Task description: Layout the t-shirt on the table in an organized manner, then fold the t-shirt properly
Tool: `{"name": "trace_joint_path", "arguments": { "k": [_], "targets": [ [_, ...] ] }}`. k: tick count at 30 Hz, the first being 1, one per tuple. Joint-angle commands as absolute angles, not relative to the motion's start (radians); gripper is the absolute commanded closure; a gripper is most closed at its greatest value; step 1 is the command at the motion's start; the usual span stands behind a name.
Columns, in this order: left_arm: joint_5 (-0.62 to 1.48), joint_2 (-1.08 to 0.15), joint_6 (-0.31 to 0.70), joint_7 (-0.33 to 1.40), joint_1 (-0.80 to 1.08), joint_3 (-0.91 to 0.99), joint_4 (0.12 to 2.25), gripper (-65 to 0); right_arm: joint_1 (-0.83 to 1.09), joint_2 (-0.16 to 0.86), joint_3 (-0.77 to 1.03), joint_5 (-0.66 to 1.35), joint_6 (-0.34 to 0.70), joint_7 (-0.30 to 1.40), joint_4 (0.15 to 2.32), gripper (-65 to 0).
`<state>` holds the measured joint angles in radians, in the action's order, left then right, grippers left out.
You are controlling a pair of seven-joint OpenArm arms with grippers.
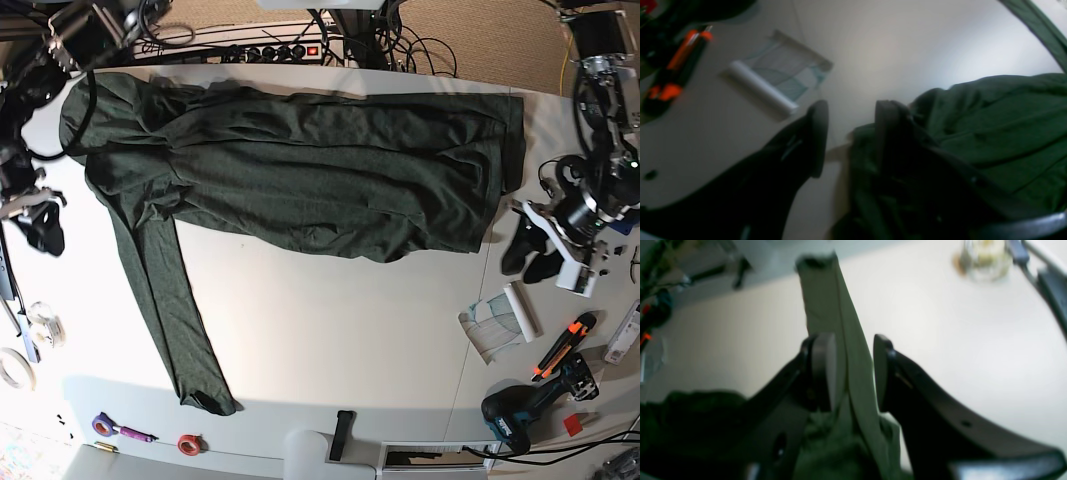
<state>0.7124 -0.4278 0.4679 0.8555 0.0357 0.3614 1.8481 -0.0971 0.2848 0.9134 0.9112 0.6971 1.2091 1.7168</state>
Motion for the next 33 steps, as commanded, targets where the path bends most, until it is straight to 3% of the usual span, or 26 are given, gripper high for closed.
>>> {"name": "trace_joint_path", "arguments": {
  "k": [1,8,33],
  "targets": [
    [0.706,-0.426,0.471,0.829,0.022,0.369,1.863,-24.7,-0.127,0.308,0.915,0.921,0.698,1.173,1.734,-19.3],
    [0.623,-0.353,0.471,0.83,0.026,0.369,1.863,-24.7,-0.183,0.308,0.915,0.922,0.698,1.166,1.734,-19.3],
    [0.583,-0.349,0.467,0.758,0.067,0.369,1.863,-24.7,-0.183,0.26,0.915,0.826,0.698,1.124,1.732,-19.3]
  ]
}}
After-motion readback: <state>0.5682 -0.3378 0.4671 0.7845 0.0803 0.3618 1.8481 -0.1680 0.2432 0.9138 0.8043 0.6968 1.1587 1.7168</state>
